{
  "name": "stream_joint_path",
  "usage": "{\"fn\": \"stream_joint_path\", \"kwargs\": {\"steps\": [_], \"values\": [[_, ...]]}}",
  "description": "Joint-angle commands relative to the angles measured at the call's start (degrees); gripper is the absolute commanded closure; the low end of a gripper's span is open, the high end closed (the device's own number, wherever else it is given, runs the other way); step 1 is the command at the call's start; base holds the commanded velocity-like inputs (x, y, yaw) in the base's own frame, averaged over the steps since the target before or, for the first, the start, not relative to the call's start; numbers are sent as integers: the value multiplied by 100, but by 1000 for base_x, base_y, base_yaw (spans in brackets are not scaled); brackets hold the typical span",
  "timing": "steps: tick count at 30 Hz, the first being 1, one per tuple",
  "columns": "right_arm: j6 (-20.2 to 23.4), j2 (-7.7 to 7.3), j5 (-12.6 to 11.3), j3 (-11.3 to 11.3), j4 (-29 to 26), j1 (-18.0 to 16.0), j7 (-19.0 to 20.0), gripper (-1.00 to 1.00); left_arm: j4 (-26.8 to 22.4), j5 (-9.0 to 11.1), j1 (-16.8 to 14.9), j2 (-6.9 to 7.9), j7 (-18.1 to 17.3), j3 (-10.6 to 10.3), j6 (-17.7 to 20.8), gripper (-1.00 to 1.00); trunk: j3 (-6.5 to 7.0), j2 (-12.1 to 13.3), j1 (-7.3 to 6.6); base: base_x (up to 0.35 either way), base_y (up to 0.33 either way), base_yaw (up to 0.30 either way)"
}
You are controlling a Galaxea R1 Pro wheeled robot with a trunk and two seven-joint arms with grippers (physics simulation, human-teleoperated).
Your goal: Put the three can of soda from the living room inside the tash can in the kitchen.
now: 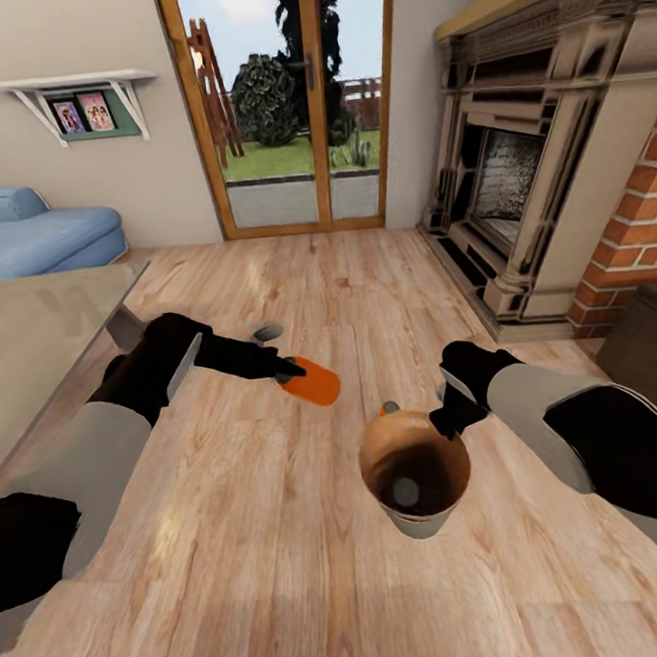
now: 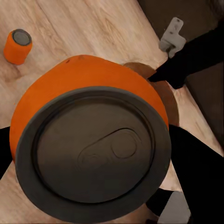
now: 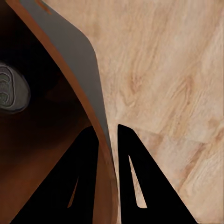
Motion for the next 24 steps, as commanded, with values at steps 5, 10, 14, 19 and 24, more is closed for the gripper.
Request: {"fn": "stream_joint_path", "kwargs": {"steps": [5, 10, 14, 19, 24], "values": [[6, 409, -51, -24, -2, 20, -3, 100, 34, -50, -19, -538, -30, -1017, 0, 100, 1, 1, -1, 0, 0, 0], [6, 529, -52, -19, -7, 23, -13, 100, 46, -71, -1, -862, 213, -1298, 0, 100, 1, 1, -1, 0, 0, 0], [6, 593, -52, -18, -11, 23, -21, 100, 75, -159, 42, -1088, 683, -1344, 0, 100, 1, 1, -1, 0, 0, 0], [6, 620, -100, -17, -23, 23, -26, 100, 244, -214, 62, -1245, 1118, -1357, 0, 100, 1, 1, -1, 0, 0, 0], [6, 710, -132, -102, -27, 17, -30, 100, 292, -209, 172, -1377, 1488, -1361, 0, 100, 1, 1, -1, 0, 0, 0]]}}
